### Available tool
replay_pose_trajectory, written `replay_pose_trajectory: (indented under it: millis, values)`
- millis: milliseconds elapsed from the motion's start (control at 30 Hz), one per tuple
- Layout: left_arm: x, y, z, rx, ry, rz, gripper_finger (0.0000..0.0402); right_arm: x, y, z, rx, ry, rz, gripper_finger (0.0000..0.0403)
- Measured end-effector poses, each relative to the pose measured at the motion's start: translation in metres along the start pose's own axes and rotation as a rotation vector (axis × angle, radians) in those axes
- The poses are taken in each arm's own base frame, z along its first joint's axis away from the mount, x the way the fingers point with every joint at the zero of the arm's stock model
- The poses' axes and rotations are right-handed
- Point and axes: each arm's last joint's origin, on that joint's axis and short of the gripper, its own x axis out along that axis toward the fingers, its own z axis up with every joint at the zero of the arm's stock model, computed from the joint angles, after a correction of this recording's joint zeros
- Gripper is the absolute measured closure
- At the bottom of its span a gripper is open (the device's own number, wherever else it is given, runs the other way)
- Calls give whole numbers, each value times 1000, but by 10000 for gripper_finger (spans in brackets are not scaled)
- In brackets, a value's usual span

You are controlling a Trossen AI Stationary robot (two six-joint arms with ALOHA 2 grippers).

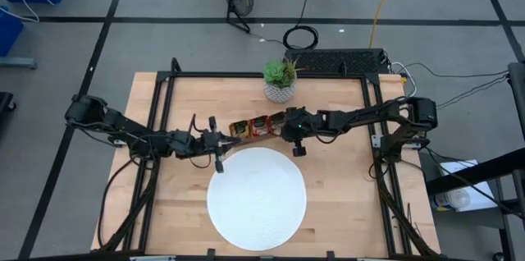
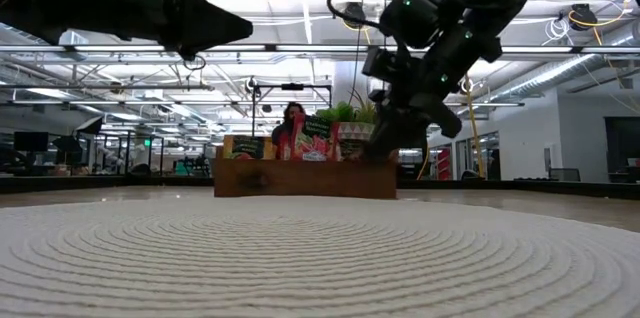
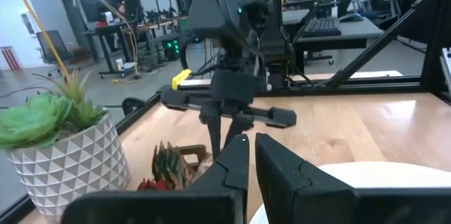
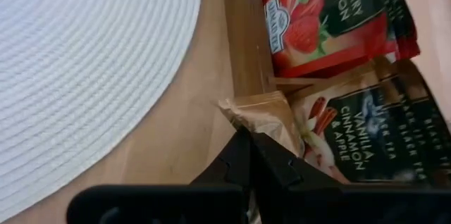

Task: Pick & Place Tea
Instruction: Put the vanilla tea bag into the wooden organizer

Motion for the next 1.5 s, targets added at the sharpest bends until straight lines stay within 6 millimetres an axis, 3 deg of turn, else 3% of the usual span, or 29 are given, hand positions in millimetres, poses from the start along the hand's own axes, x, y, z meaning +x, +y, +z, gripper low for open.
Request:
replay_pose_trajectory:
  millis: [533, 800, 1233, 1500]
  values:
    - [0, 0, 0, -24, 2, -1, 371, -18, -1, 16, -16, -63, -149, 403]
    - [0, 0, 0, -29, 2, -2, 371, -10, -10, 8, 22, -33, -156, 403]
    - [0, 0, 0, -48, 5, -4, 371, -7, -4, 9, 55, -58, -99, 401]
    - [0, 0, 0, -50, 3, -4, 371, -7, -4, 10, 105, -69, -100, 339]
